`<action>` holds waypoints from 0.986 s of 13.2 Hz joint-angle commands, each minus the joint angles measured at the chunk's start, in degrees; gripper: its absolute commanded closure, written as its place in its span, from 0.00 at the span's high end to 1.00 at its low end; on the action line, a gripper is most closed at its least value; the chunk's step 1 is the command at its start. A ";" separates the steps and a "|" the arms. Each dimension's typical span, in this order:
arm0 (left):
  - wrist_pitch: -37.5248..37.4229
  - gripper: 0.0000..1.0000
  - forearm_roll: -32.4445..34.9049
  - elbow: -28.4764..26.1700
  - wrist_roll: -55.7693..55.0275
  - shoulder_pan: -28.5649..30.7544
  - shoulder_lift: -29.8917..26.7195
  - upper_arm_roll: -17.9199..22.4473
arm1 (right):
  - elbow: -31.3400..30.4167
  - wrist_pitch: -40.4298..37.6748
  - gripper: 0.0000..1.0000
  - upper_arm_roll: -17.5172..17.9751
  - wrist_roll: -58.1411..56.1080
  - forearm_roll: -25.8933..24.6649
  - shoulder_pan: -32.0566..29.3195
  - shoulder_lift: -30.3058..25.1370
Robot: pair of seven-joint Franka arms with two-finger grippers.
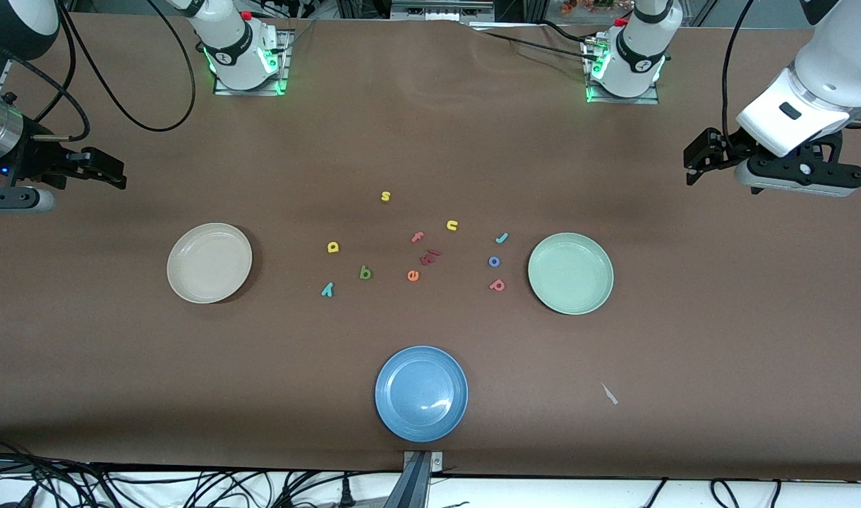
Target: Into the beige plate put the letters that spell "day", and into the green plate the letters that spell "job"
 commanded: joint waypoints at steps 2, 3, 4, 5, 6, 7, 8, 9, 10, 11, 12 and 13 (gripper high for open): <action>0.02 1.00 0.75 1.59 0.25 -0.31 0.65 -0.01 | -0.03 -0.55 1.00 -0.20 -0.09 -0.36 0.12 -0.21; 0.02 1.00 0.83 2.64 0.34 -0.40 1.35 -0.01 | -0.03 -0.55 1.00 -0.20 -0.18 -0.36 0.12 -0.20; -0.06 1.00 0.83 3.87 0.34 -0.92 2.14 -0.01 | -0.03 -0.55 1.00 -0.20 -0.18 -0.36 0.12 -0.20; -0.15 1.00 0.83 4.23 0.25 -1.10 2.23 -0.01 | -0.03 -0.55 1.00 -0.20 -0.18 -0.36 0.12 -0.20; -0.15 1.00 0.83 4.32 0.34 -1.10 2.41 -0.01 | -0.03 -0.55 1.00 -0.20 -0.18 -0.36 0.12 -0.20; -0.33 1.00 0.83 4.24 0.42 -1.01 2.41 -0.01 | -0.03 -0.55 1.00 -0.20 -0.18 -0.36 0.12 -0.20; -0.59 1.00 0.75 4.23 0.51 -0.93 2.41 -0.01 | -0.03 -0.55 1.00 -0.20 -0.27 -0.36 0.12 -0.20; -0.59 1.00 0.75 4.32 0.51 -1.01 2.41 -0.01 | -0.03 -0.55 1.00 -0.20 -0.27 -0.36 0.12 -0.29; -0.59 1.00 0.75 4.24 0.60 -1.01 2.41 -0.01 | -0.03 -0.55 1.00 -0.20 -0.27 -0.36 0.03 -0.21; -0.59 1.00 0.75 4.23 0.69 -0.93 2.41 -0.01 | -0.03 -0.55 1.00 -0.20 -0.27 -0.36 0.03 -0.20; -0.59 1.00 0.75 4.23 0.69 -0.92 2.41 0.07 | -0.03 -0.55 1.00 -0.20 -0.36 -0.36 0.03 -0.20; -0.68 1.00 0.75 4.23 0.69 -0.92 2.32 -0.01 | -0.03 -0.55 1.00 -0.20 -0.36 -0.36 0.12 -0.20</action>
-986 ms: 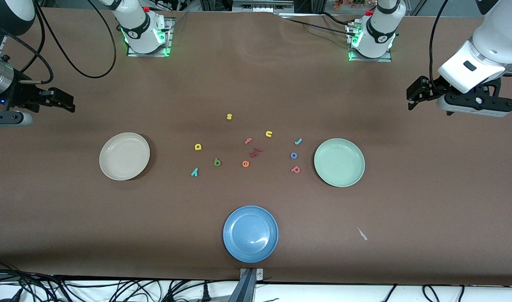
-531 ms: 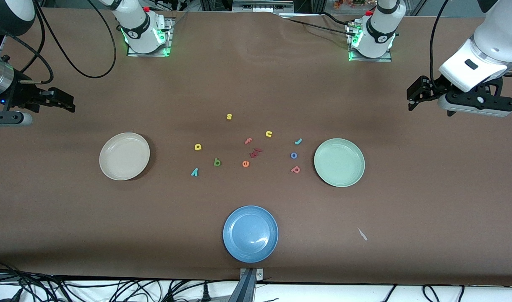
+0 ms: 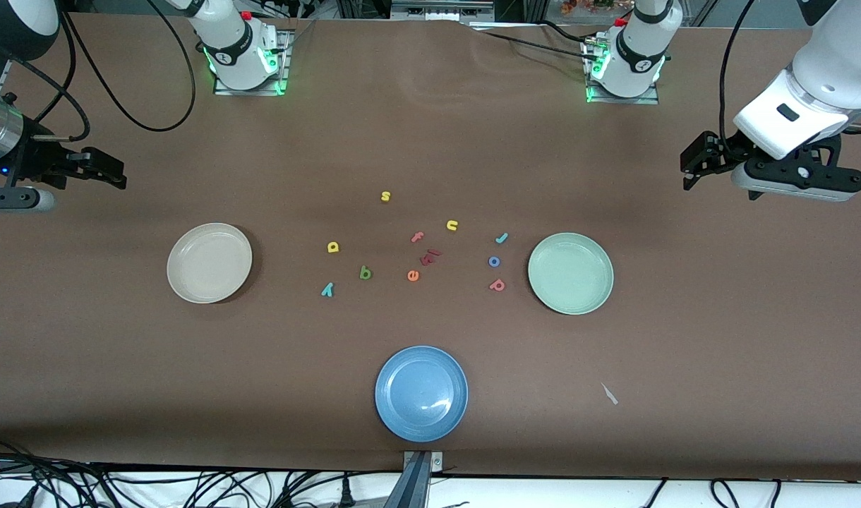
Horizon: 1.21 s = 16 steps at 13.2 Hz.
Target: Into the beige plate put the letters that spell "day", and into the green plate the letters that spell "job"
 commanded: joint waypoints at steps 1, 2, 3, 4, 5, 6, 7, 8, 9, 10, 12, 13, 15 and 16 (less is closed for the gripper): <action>-0.85 1.00 0.75 1.78 0.69 -0.29 0.85 0.10 | -0.02 -0.52 1.00 -0.20 -0.36 -0.36 0.13 -0.21; -0.85 1.00 0.75 1.87 0.69 -0.37 0.85 0.18 | -0.02 -0.52 1.00 -0.20 -0.44 -0.36 0.13 -0.21; -0.85 1.00 0.75 1.78 0.69 -0.37 0.85 0.10 | -0.02 -0.52 1.00 -0.20 -0.45 -0.36 0.13 -0.21; -0.85 1.00 0.75 1.78 0.69 -0.37 0.85 0.10 | -0.02 -0.52 1.00 -0.20 -0.53 -0.36 0.13 -0.21; -0.94 1.00 0.75 1.78 0.69 -0.37 0.85 0.10 | -0.02 -0.52 1.00 -0.20 -0.53 -0.36 0.13 -0.30; -0.94 1.00 0.75 1.78 0.69 -0.29 0.85 0.10 | -0.02 -0.52 1.00 -0.20 -0.53 -0.36 0.13 -0.30; -1.02 1.00 0.66 1.70 0.34 -0.20 0.77 0.18 | -0.02 -0.52 1.00 -0.20 -0.45 -0.36 0.13 -0.21; -1.29 1.00 0.66 1.52 0.33 -0.20 0.68 0.10 | -0.02 -0.52 1.00 -0.20 -0.53 -0.36 0.13 -0.21; -1.55 1.00 0.74 1.61 0.25 -0.28 0.76 0.10 | -0.02 -0.52 1.00 -0.20 -0.62 -0.36 0.04 -0.21; -1.55 1.00 0.75 1.69 0.25 -0.37 0.77 0.10 | -0.02 -0.52 1.00 -0.20 -0.62 -0.36 0.12 -0.21; -1.55 1.00 0.75 1.69 0.25 -0.20 0.77 -0.17 | -0.02 -0.52 1.00 -0.20 -0.62 -0.36 0.13 -0.30; -1.55 1.00 0.75 1.87 0.25 -0.02 0.85 -0.26 | -0.02 -0.52 1.00 -0.20 -0.53 -0.36 0.13 -0.21; -1.73 1.00 0.75 1.52 0.25 -0.20 0.68 -0.17 | -0.02 -0.52 1.00 -0.20 -0.62 -0.36 0.13 -0.21; -1.90 1.00 0.75 1.69 0.33 -0.02 0.76 -0.17 | -0.02 -0.61 1.00 -0.20 -0.62 -0.36 0.13 -0.21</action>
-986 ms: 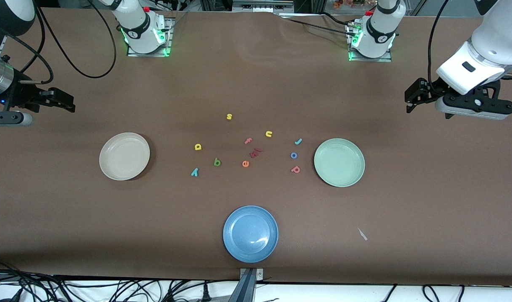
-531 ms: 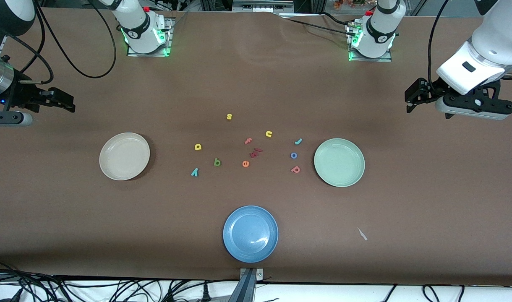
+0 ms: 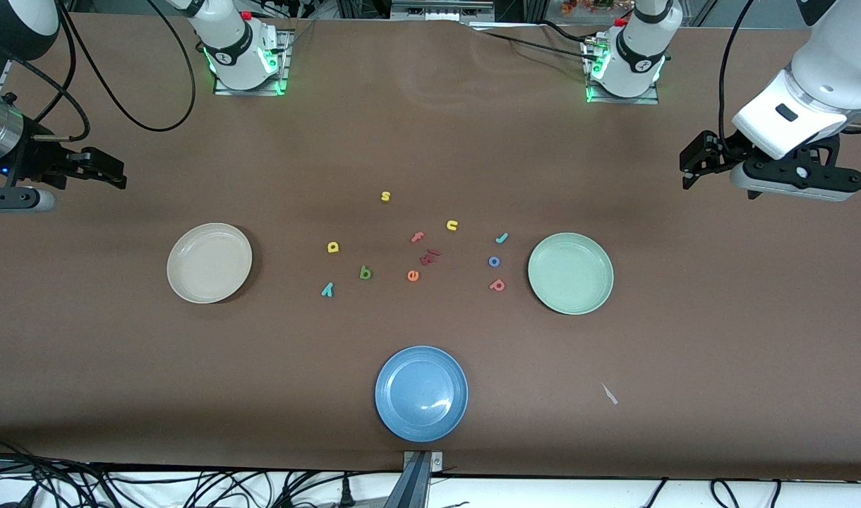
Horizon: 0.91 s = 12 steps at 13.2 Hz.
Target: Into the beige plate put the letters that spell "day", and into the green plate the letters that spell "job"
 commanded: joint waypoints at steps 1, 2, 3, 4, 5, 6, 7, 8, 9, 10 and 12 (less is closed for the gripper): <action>-1.45 1.00 0.75 1.84 0.86 -0.11 0.82 -0.08 | -0.10 -0.50 1.00 -0.20 -0.62 -0.36 0.13 -0.22; -1.36 1.00 0.75 1.84 0.69 -0.29 0.82 -0.17 | -0.10 -0.50 1.00 -0.20 -0.62 -0.36 0.13 -0.22; -1.36 1.00 0.75 1.84 0.34 -0.37 0.82 -0.17 | -0.10 -0.59 1.00 -0.20 -0.62 -0.36 0.13 -0.22; -1.36 1.00 0.75 1.84 0.51 -0.29 0.82 -0.17 | -0.10 -0.59 1.00 -0.20 -0.53 -0.36 0.13 -0.22; -1.19 1.00 0.75 1.84 0.86 -0.03 0.82 -0.08 | -0.10 -0.59 1.00 -0.20 -0.53 -0.27 0.13 -0.22; -1.19 1.00 0.75 1.84 0.86 -0.02 0.82 -0.08 | -0.10 -1.20 1.00 -0.20 -0.62 -0.27 0.13 -0.22; -1.19 1.00 0.75 1.84 0.43 -0.20 1.00 -0.08 | -0.02 -1.64 1.00 -0.20 -0.62 -0.18 0.13 -0.22; -1.19 1.00 0.75 1.84 0.16 -0.29 1.43 -0.17 | -0.02 -1.64 1.00 -0.20 -0.62 -0.18 0.13 -0.22; -1.19 1.00 0.66 1.75 0.16 -0.29 1.52 -0.17 | -0.10 -1.64 1.00 -0.20 -0.62 -0.18 0.13 -0.22; -1.10 1.00 0.74 1.92 0.16 -0.46 1.79 -0.17 | -0.10 -1.64 1.00 -0.20 -0.62 -0.09 0.13 -0.22; -0.92 1.00 0.75 2.01 0.16 -0.55 1.79 -0.26 | -0.10 -1.64 1.00 -0.20 -0.62 -0.09 0.13 -0.22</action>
